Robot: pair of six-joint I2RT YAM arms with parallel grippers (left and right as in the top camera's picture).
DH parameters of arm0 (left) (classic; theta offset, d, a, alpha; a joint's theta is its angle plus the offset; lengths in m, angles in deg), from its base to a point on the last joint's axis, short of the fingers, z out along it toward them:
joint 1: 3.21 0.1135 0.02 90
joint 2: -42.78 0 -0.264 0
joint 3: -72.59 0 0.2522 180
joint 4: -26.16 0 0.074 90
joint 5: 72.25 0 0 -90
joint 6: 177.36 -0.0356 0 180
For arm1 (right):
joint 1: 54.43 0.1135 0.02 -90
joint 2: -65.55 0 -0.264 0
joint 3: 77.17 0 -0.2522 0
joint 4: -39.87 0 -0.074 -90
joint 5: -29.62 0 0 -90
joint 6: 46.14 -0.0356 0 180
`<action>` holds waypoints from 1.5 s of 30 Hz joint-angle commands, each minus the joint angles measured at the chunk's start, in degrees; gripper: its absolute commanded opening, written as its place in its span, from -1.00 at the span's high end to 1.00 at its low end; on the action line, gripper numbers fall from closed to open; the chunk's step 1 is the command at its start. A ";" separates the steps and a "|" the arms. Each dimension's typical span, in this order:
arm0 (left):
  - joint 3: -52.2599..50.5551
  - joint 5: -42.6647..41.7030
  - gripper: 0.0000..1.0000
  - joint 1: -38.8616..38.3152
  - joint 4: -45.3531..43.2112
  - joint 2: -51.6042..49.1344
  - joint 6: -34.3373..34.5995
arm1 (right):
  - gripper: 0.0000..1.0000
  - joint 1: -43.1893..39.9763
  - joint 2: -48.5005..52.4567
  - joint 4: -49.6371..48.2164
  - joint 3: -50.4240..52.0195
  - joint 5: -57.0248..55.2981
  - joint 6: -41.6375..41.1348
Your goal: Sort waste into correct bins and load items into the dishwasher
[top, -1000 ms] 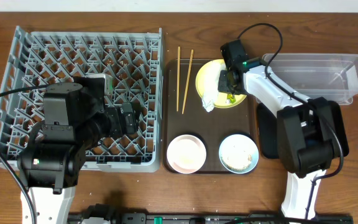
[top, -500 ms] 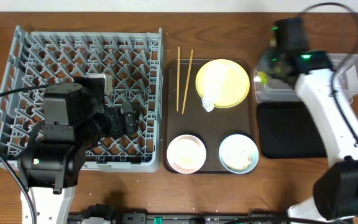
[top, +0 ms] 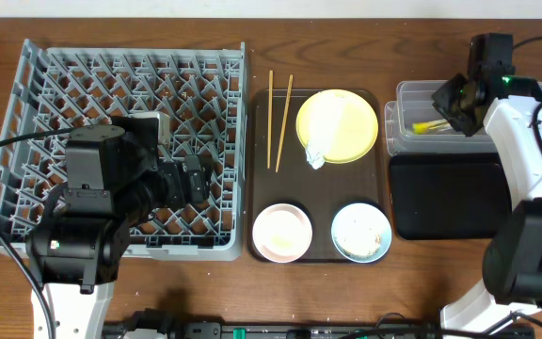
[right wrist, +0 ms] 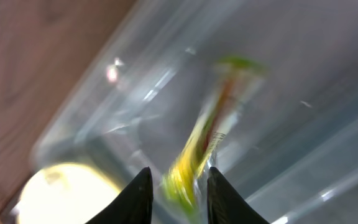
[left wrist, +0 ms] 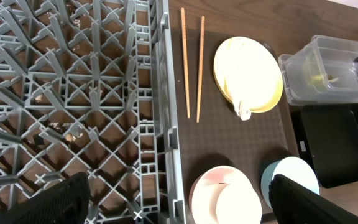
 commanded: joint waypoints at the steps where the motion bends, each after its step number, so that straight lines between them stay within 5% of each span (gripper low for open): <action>1: 1.20 -0.35 -0.87 0.24 -0.02 0.04 0.28 | 0.38 2.19 -5.60 -3.87 -0.61 11.85 15.65; 5: 1.20 -0.35 -0.87 0.24 -0.02 0.04 0.26 | -0.18 7.10 -8.22 -4.33 -0.59 22.12 28.24; 11: 1.20 -0.33 -0.87 0.24 -0.04 0.02 0.26 | -0.84 19.08 -5.25 -2.71 0.68 12.59 27.28; 15: 1.20 -0.35 -0.87 0.24 0.00 0.04 0.26 | -0.90 24.98 0.42 -2.78 0.74 -1.20 18.64; 21: 1.20 -0.35 -0.87 0.24 -0.02 0.02 0.26 | -0.76 28.20 9.77 -7.06 0.74 -6.23 9.99; 25: 1.20 -0.33 -0.87 0.24 0.00 0.02 0.26 | -0.28 28.72 15.06 -10.03 0.74 -5.18 8.07; 29: 1.20 -0.35 -0.87 0.24 0.02 0.02 0.28 | -0.11 28.79 18.29 -11.19 0.74 -4.68 8.07; 31: 1.20 -0.35 -0.87 0.24 0.02 0.04 0.28 | 0.18 28.83 19.32 -11.41 0.74 -4.70 8.09; 33: 1.20 -0.35 -0.87 0.24 0.02 0.04 0.26 | 0.85 28.81 19.37 -10.88 0.74 -4.74 8.61; 34: 1.20 -0.35 -0.87 0.24 0.02 0.04 0.28 | 0.98 28.61 18.88 -10.49 0.72 -4.72 8.63; 45: 1.20 -0.35 -0.87 0.24 0.20 0.04 0.26 | 0.98 20.39 1.51 -3.48 0.70 -5.14 2.27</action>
